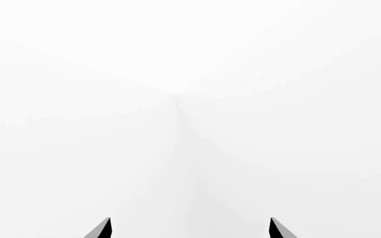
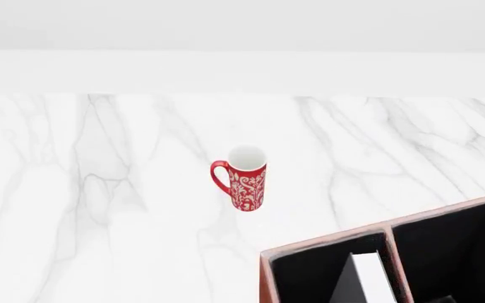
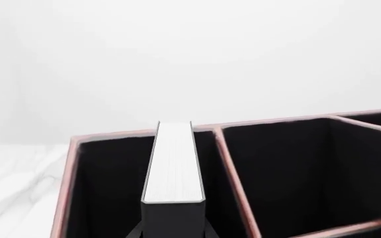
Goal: Pick up the book and place it in the left compartment of the caddy.
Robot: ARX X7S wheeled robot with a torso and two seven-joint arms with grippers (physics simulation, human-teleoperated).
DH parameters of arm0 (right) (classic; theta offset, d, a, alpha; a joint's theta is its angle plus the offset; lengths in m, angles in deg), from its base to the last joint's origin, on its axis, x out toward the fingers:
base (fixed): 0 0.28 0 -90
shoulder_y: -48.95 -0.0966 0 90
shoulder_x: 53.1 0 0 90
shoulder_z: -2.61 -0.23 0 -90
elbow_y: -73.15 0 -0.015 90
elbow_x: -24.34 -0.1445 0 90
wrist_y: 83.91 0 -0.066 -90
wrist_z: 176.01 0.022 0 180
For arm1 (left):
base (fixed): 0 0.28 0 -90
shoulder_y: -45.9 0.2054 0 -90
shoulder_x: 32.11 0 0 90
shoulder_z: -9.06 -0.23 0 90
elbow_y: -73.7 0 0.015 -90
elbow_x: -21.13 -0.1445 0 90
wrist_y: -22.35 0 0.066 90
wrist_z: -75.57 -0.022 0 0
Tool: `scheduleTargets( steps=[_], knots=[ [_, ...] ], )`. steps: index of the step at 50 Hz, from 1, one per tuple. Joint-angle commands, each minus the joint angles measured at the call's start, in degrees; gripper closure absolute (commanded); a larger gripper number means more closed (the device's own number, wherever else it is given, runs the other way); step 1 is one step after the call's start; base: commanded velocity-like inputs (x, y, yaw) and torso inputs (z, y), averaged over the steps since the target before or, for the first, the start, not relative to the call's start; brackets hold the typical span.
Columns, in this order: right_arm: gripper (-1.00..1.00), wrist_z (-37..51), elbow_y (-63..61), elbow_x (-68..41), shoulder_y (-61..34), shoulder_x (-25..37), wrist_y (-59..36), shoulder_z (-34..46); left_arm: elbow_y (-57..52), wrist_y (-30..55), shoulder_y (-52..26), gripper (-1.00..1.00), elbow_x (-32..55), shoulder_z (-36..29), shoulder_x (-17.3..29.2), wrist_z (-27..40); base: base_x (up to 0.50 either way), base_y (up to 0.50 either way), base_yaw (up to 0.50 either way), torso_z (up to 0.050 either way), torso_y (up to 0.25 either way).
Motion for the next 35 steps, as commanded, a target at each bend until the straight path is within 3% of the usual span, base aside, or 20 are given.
scheduleTargets(
  steps=[1, 35],
  knots=[
    [1.0, 1.3, -1.8, 4.8, -0.9, 0.0, -2.0, -1.4, 0.0, 1.2, -1.4, -1.0, -0.8, -0.7, 0.0, -0.7, 0.0, 0.0, 0.0, 0.01, 0.0],
    [1.0, 1.2, 0.5, 7.0, -1.1, -2.0, -2.4, -2.0, 0.0, -1.1, 1.3, -1.0, 0.4, 0.4, 0.0, 0.5, 0.0, 0.0, 0.0, 0.0, 0.001]
  ],
)
